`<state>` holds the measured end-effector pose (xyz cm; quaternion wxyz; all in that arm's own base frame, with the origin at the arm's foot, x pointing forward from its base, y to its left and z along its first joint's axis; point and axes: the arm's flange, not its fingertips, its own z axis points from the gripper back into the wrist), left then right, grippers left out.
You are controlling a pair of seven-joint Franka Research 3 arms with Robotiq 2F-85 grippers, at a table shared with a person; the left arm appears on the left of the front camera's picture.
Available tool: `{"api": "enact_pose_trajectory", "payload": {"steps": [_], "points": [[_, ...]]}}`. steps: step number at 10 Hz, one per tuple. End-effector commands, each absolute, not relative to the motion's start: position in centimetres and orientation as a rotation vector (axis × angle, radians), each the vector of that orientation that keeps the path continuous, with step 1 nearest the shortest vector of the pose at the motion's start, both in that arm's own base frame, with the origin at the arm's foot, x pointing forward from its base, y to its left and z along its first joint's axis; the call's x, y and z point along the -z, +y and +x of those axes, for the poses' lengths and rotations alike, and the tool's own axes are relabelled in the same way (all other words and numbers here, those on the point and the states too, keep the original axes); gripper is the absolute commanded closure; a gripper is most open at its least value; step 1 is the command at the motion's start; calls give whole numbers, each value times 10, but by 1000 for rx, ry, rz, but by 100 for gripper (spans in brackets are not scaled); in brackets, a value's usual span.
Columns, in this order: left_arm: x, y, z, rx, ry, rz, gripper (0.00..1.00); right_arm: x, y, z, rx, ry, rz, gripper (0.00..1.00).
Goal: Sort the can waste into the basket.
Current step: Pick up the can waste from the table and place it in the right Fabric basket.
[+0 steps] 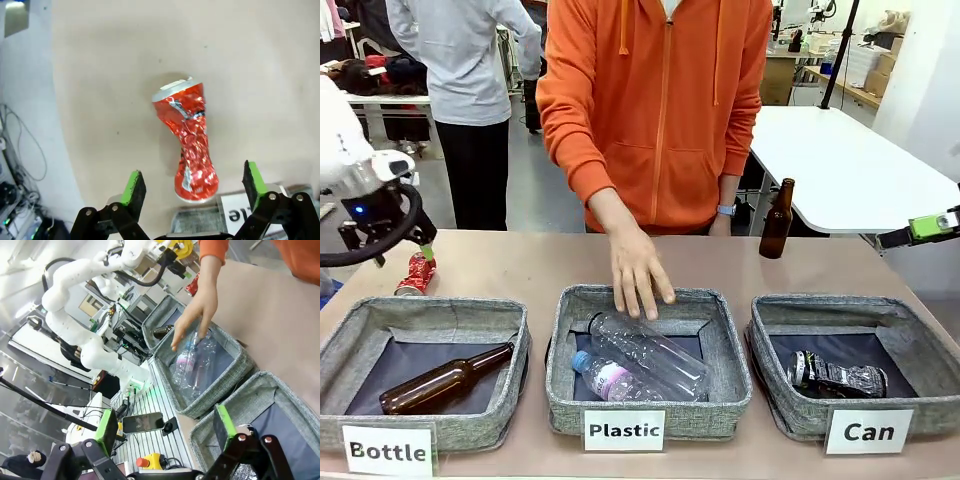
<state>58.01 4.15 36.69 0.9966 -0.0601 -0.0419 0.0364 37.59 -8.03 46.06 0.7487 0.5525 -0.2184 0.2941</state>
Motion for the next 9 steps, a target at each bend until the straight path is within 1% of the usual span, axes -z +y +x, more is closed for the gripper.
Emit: {"api": "enact_pose_trajectory", "payload": {"steps": [1,2,5,7,8,9], "points": [[-354,42,597,-130,-33,-60,0,-460,-80,374,-657,-491,1199,0],[-342,41,605,-158,-16,-26,0,-460,-80,374,-657,-491,1199,0],[-315,33,622,-109,65,-14,0,-460,-80,374,-657,-491,1199,0],[-313,31,625,-126,54,-9,0,-460,-80,374,-657,-491,1199,0],[-314,31,626,-131,47,-7,8,-460,-80,374,-657,-491,1199,0],[-315,29,627,-131,39,-2,53,-460,-80,374,-657,-491,1199,0]]}}
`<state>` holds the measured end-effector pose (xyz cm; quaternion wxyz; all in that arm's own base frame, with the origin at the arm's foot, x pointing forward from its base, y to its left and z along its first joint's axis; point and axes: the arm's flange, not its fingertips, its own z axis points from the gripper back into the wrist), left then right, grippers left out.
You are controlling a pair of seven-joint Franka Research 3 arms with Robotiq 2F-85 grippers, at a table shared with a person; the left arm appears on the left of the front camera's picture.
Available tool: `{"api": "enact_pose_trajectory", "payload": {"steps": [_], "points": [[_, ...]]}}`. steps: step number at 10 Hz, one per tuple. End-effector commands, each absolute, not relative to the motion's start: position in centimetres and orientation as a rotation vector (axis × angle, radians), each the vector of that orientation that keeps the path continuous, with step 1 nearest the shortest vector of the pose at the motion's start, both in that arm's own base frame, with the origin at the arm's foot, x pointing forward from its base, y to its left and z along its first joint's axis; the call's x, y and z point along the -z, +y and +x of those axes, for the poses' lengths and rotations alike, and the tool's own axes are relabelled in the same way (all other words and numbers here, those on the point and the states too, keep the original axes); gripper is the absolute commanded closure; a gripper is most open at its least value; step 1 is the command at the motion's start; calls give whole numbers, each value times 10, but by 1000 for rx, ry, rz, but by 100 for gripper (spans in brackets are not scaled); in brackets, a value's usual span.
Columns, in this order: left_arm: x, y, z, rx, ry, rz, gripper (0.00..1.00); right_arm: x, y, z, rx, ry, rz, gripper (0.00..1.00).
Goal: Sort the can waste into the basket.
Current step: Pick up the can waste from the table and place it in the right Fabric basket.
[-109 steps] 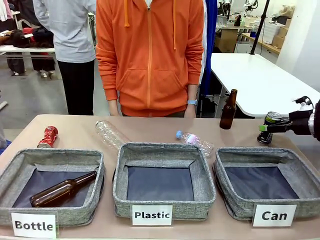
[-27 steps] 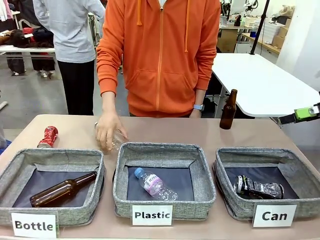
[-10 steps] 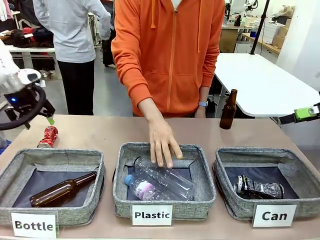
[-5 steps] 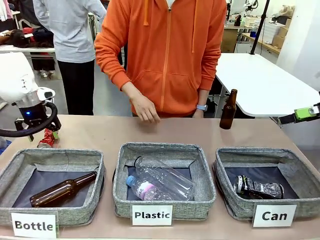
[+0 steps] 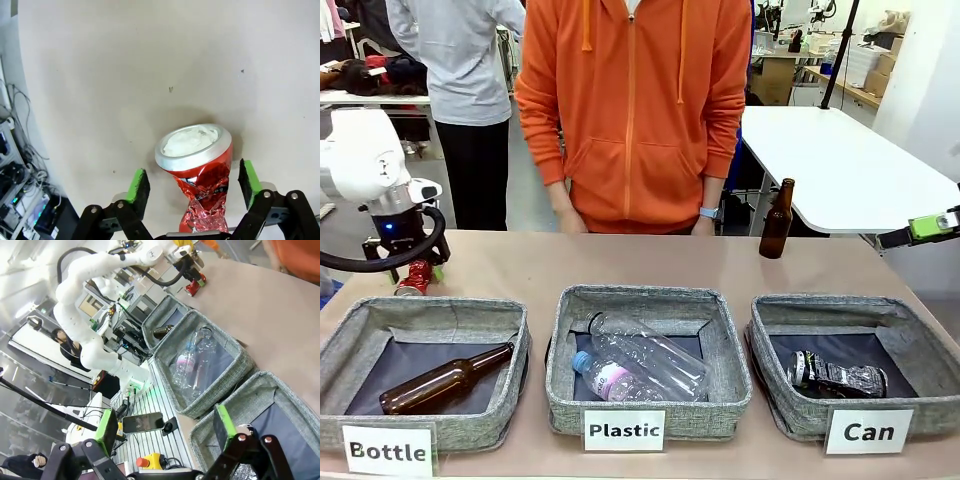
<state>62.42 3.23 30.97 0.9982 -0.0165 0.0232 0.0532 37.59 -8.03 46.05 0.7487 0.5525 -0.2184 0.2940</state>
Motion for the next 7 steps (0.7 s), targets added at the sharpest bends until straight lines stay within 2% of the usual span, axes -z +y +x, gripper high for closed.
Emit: {"api": "enact_pose_trajectory", "payload": {"steps": [1,2,3,4,6,7], "points": [[-315,29,627,-124,41,-3,68,-460,-80,374,-657,-491,1199,0],[-312,28,628,-125,45,0,100,-460,-80,374,-657,-491,1199,0],[-311,28,628,-125,46,-1,100,-460,-80,374,-657,-491,1199,0],[-309,28,627,-128,50,-2,75,-460,-80,374,-657,-491,1199,0],[-309,27,626,-128,47,5,100,-460,-80,374,-657,-491,1199,0],[-310,26,627,-126,43,5,100,-460,-80,374,-657,-491,1199,0]]}}
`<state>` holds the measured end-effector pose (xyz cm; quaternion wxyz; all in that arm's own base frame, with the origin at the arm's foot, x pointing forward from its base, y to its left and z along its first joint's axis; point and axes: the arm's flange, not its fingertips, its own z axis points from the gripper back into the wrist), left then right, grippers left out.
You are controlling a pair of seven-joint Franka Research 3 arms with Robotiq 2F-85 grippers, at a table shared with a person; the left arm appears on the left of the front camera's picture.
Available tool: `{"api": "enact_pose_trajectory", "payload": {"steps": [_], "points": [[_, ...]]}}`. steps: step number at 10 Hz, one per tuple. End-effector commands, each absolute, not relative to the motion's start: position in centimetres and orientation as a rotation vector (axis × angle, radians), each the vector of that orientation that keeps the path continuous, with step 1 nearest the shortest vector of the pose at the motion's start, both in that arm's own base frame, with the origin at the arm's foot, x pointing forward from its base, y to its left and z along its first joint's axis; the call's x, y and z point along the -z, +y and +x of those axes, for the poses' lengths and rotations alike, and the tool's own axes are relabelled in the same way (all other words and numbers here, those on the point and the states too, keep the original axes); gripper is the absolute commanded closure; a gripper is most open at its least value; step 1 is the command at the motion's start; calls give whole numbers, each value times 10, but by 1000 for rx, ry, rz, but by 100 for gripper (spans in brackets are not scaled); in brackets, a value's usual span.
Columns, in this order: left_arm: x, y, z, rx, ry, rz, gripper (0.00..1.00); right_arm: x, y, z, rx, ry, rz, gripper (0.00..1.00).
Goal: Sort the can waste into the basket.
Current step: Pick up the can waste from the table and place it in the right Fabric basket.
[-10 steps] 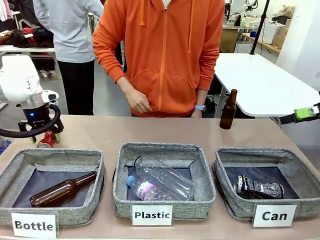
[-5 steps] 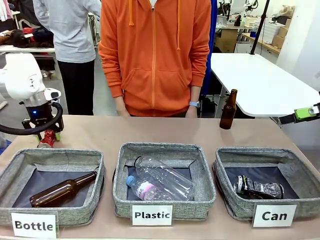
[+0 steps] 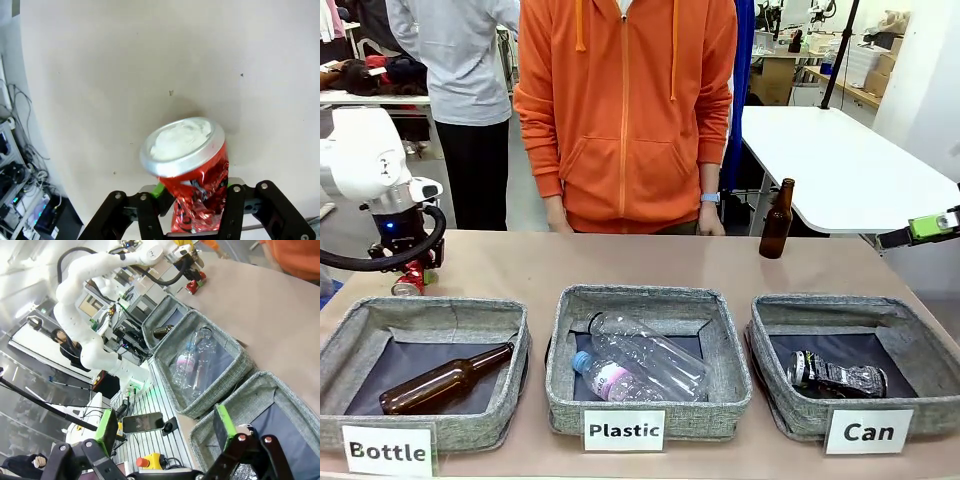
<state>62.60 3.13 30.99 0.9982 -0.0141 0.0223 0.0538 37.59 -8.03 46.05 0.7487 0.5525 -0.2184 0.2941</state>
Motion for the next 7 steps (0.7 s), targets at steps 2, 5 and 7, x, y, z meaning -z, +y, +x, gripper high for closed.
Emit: {"api": "enact_pose_trajectory", "payload": {"steps": [2,5,7], "points": [[-310,27,628,-132,39,0,100,-460,-80,374,-657,-491,1199,0],[-335,38,622,-163,-8,-64,100,-460,-80,374,-657,-491,1199,0],[-385,52,598,-139,-67,-158,100,-460,-80,374,-657,-491,1199,0]]}}
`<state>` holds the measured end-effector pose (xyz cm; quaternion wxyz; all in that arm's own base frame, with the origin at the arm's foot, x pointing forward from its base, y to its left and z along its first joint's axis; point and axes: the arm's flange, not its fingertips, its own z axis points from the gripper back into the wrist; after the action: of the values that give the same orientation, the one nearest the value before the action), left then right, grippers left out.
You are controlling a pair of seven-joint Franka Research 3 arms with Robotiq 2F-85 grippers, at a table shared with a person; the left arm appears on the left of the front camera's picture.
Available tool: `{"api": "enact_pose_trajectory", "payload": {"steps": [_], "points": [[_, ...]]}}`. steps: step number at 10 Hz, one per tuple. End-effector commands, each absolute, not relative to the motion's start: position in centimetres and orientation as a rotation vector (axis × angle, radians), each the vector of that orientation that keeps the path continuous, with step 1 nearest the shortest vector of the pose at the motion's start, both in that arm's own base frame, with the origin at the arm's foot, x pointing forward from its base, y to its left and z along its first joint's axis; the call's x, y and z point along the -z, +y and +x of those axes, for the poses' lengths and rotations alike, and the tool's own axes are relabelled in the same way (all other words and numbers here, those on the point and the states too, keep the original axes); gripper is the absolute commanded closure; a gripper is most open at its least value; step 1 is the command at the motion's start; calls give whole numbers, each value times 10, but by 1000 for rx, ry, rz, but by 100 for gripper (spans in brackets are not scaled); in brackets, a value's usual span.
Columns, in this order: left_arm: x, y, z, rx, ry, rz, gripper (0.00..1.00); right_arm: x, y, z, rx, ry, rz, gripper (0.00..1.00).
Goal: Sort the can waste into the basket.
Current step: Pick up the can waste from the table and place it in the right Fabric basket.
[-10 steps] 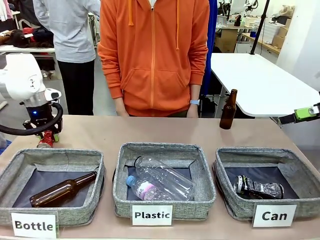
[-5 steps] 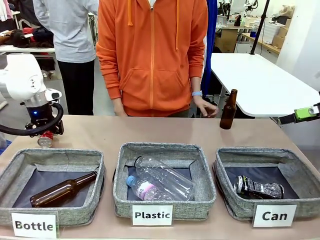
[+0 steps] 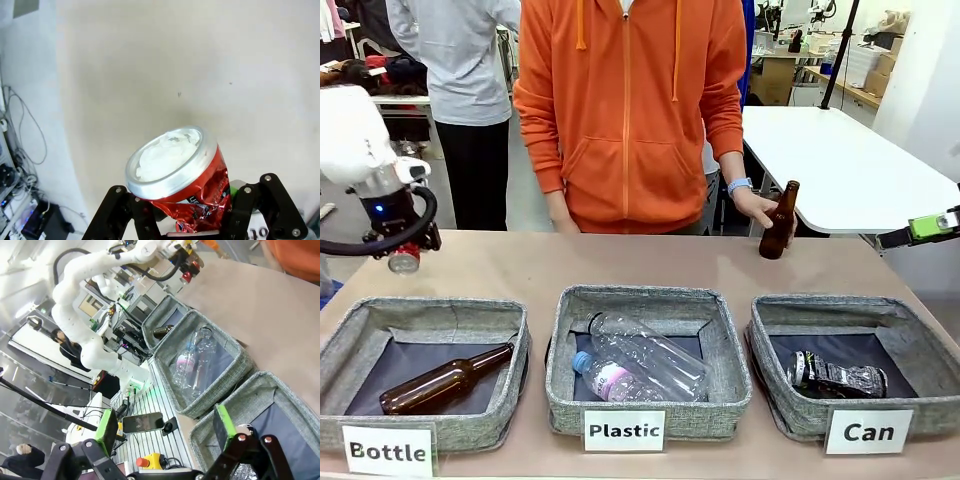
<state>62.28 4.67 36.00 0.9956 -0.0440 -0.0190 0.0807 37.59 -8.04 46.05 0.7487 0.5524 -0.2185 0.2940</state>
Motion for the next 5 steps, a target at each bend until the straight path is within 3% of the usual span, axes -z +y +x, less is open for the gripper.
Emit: {"api": "enact_pose_trajectory", "payload": {"steps": [1,3,5], "points": [[-415,58,566,-93,-102,-189,100,-460,-80,374,-657,-491,1199,0],[-463,69,477,114,-42,-273,100,-460,-80,374,-657,-491,1199,0],[-473,86,395,237,-30,-335,100,-460,-80,374,-657,-491,1199,0]]}}
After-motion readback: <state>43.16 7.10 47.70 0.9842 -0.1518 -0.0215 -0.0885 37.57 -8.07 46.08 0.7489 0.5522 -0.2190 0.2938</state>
